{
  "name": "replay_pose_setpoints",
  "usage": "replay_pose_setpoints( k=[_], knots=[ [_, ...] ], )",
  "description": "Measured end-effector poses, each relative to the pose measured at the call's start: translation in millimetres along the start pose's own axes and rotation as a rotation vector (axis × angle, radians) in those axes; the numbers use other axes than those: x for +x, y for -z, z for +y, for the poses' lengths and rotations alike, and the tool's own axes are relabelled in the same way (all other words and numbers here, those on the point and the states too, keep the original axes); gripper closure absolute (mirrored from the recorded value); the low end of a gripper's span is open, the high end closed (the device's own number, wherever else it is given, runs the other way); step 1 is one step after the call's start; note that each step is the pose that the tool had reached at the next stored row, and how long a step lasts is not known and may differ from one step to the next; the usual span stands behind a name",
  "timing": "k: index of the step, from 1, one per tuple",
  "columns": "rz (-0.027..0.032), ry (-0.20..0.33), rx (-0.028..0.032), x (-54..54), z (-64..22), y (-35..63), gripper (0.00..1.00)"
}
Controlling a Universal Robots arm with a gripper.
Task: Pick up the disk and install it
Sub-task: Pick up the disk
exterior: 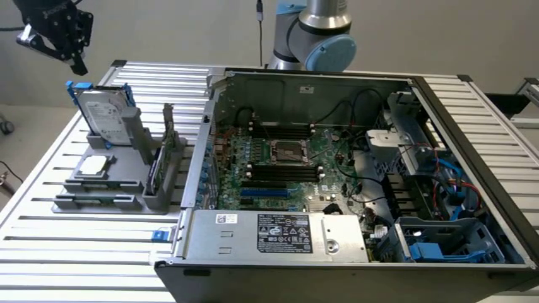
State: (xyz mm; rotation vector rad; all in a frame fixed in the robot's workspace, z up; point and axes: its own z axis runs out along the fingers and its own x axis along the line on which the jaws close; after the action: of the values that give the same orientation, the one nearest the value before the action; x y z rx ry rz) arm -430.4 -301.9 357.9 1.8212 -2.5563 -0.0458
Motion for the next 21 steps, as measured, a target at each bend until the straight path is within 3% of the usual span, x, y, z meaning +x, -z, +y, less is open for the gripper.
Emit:
replay_pose_setpoints(
  k=[13,21],
  knots=[
    [0.0076,0.236,-0.0033,0.0,-0.1,-2.5,0.89],
    [0.0078,0.359,-0.0055,0.1,0.3,-5.1,0.89]
  ],
)
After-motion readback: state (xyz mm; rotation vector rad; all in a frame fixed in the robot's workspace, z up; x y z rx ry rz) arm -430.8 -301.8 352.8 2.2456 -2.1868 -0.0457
